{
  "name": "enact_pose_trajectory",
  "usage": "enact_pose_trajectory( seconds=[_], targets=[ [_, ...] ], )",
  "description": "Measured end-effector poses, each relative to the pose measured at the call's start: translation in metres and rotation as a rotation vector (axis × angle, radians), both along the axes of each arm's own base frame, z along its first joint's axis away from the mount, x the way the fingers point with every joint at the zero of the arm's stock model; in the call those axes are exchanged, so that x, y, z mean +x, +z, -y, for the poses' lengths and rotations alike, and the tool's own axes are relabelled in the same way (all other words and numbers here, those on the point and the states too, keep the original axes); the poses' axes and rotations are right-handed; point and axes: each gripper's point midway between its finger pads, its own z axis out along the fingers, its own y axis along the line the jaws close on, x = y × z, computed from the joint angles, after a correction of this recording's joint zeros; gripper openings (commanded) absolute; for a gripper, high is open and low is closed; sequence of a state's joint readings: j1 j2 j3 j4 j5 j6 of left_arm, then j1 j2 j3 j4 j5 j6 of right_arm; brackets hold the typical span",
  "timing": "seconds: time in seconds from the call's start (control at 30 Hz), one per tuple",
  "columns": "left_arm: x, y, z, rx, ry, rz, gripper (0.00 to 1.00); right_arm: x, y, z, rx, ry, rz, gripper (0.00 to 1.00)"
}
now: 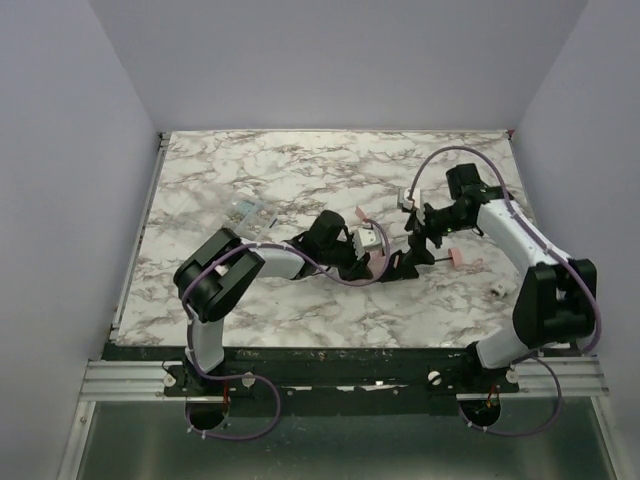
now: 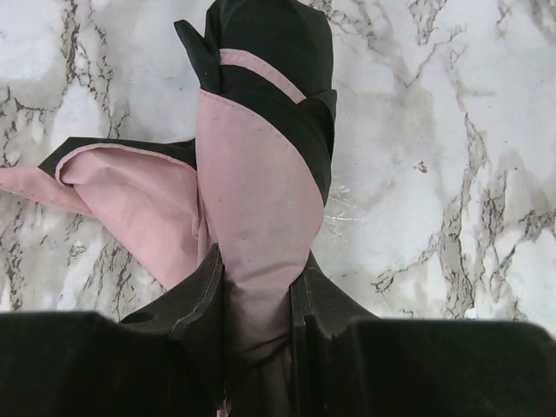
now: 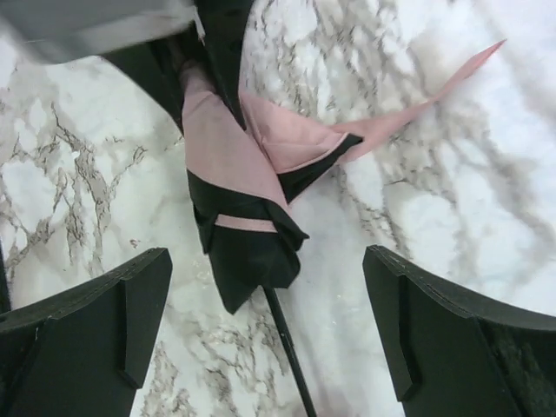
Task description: Put away the umbrella
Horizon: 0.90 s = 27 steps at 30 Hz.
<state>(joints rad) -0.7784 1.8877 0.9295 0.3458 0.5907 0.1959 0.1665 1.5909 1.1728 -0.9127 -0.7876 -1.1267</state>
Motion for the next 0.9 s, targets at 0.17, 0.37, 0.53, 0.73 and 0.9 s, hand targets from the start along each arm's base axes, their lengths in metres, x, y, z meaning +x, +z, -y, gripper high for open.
enact_pose_trajectory(
  seconds=[0.17,0.37,0.53,0.73,0.9],
  targets=[
    [0.000,-0.002,0.001,-0.028,-0.026,-0.133,0.04,-0.018,0.034,-0.008,0.136,0.084,0.269,1.00],
    [0.003,-0.005,-0.001,-0.046,-0.041,-0.293,0.04,-0.051,0.004,-0.037,0.161,0.267,0.318,1.00],
    [0.002,-0.006,-0.003,-0.061,-0.046,-0.417,0.04,-0.038,-0.007,-0.037,0.132,0.285,0.386,1.00],
    [-0.004,-0.006,-0.008,-0.064,-0.051,-0.562,0.04,-0.032,-0.021,-0.042,0.081,0.325,0.464,1.00],
    [-0.013,-0.006,-0.011,-0.054,-0.061,-0.661,0.04,-0.037,-0.038,-0.047,0.053,0.353,0.475,0.98]
  ],
)
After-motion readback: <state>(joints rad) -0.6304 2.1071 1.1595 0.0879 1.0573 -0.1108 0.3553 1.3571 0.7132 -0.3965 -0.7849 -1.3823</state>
